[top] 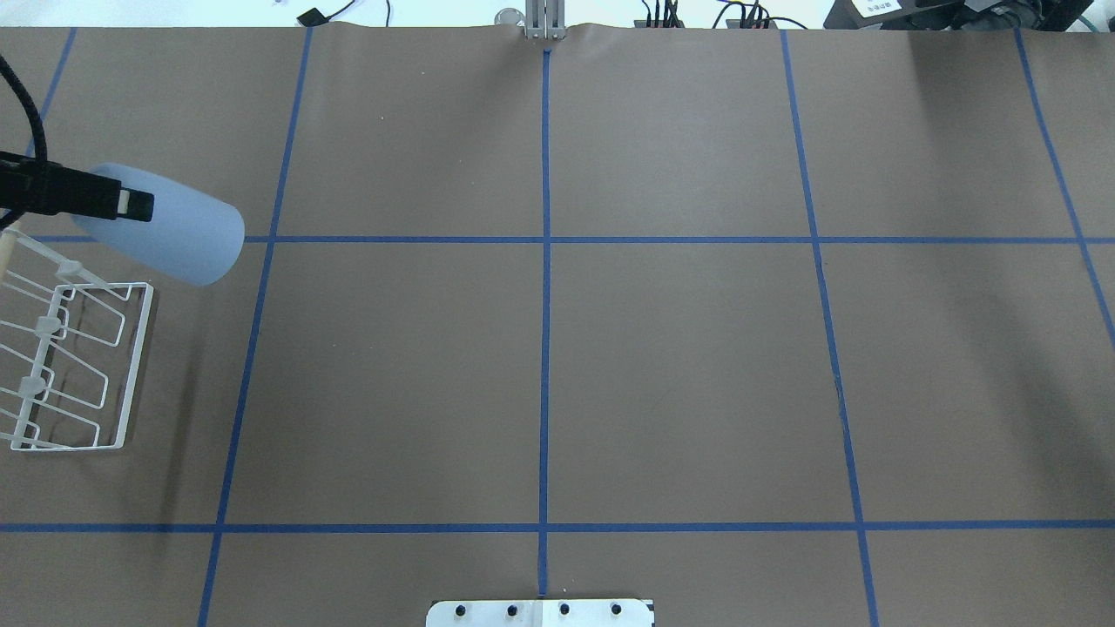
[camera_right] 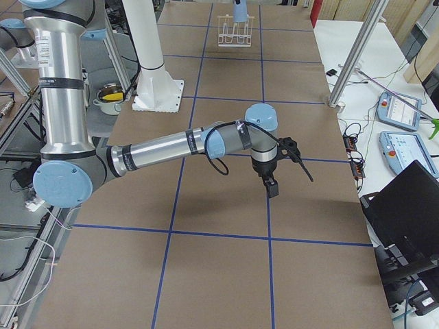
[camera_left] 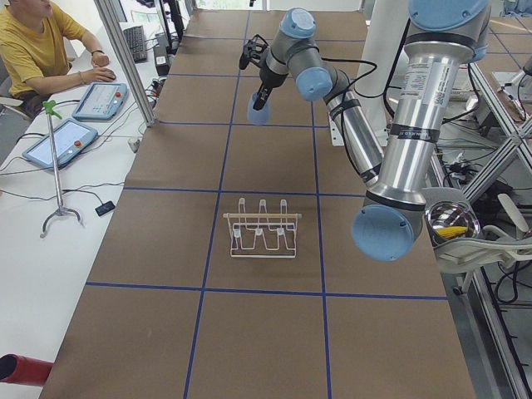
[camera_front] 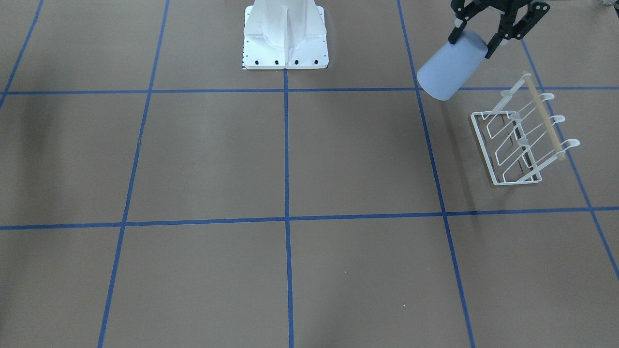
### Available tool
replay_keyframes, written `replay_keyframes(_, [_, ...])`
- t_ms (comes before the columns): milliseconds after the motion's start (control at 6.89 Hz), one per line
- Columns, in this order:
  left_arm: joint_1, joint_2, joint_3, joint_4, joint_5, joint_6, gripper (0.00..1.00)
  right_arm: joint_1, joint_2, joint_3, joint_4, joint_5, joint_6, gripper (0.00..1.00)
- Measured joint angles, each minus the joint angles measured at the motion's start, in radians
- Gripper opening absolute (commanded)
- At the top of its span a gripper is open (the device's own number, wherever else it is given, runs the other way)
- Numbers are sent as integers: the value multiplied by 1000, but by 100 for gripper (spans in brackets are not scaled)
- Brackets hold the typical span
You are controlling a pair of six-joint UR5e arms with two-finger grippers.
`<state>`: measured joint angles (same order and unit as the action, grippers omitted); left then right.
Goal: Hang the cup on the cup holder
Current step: 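Lower the held cup with the left gripper down onto the white wire rack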
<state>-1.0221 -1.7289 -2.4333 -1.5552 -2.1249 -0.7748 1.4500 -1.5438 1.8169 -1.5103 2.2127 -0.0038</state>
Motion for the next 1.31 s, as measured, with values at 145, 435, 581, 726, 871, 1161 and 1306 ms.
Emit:
replay_keyframes(145, [-18, 34, -18, 79, 0, 82, 0, 0, -6, -7, 2, 1, 1, 100])
replay_keyframes(435, [-51, 68, -43, 247, 5, 220, 0, 0, -27, -12, 4, 1, 2, 100])
replay_keyframes(581, [-58, 72, -37, 298, 11, 254, 0, 0, -34, -12, 4, 1, 1, 100])
replay_keyframes(726, [-60, 71, -15, 319, 26, 268, 0, 0, -37, -12, 4, 2, 1, 100])
replay_keyframes(871, [-59, 64, 25, 320, 48, 279, 0, 0, -37, -11, 4, 2, 1, 100])
replay_keyframes(1161, [-73, 33, 115, 309, 62, 332, 0, 0, -38, -11, 4, 2, 2, 100])
replay_keyframes(1306, [-94, 16, 166, 294, 62, 369, 0, 0, -38, -11, 4, 2, 3, 100])
